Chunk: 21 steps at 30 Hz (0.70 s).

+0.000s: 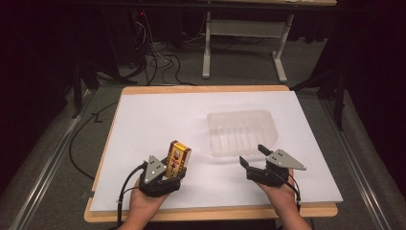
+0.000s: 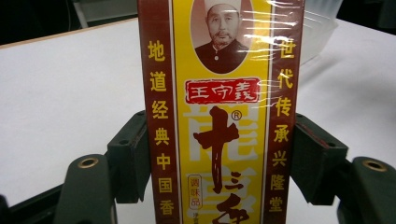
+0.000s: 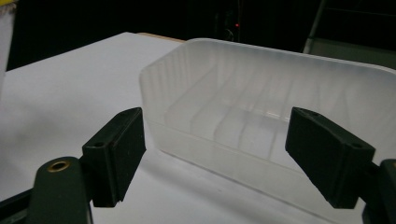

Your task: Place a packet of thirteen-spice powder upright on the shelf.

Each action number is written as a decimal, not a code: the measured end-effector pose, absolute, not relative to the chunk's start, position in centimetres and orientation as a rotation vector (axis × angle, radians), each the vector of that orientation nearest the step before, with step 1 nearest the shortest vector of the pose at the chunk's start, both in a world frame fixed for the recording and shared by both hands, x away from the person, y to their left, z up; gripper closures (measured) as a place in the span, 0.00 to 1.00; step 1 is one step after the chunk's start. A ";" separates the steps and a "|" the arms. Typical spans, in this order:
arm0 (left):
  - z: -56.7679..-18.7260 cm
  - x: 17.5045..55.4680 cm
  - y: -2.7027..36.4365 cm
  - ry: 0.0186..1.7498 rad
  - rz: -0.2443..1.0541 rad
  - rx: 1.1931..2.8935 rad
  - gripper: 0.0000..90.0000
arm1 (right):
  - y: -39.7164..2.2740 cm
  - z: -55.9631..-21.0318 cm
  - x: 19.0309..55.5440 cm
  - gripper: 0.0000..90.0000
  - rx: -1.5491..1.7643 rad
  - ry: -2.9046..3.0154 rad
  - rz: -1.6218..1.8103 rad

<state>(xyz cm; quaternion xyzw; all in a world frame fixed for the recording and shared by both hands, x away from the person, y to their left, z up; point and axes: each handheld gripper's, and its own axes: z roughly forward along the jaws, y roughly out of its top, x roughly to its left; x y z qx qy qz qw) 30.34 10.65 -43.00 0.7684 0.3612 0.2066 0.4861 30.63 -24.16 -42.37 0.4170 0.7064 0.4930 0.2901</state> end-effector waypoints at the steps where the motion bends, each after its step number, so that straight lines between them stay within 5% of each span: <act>1: -43.0 30.3 10.4 0.872 0.500 1.876 0.36 | -24.0 -42.4 30.7 0.23 1.110 1.890 1.323; 21: -44.5 29.0 4.3 0.778 0.472 1.921 0.36 | -21.4 -41.1 29.2 0.27 1.037 1.974 1.531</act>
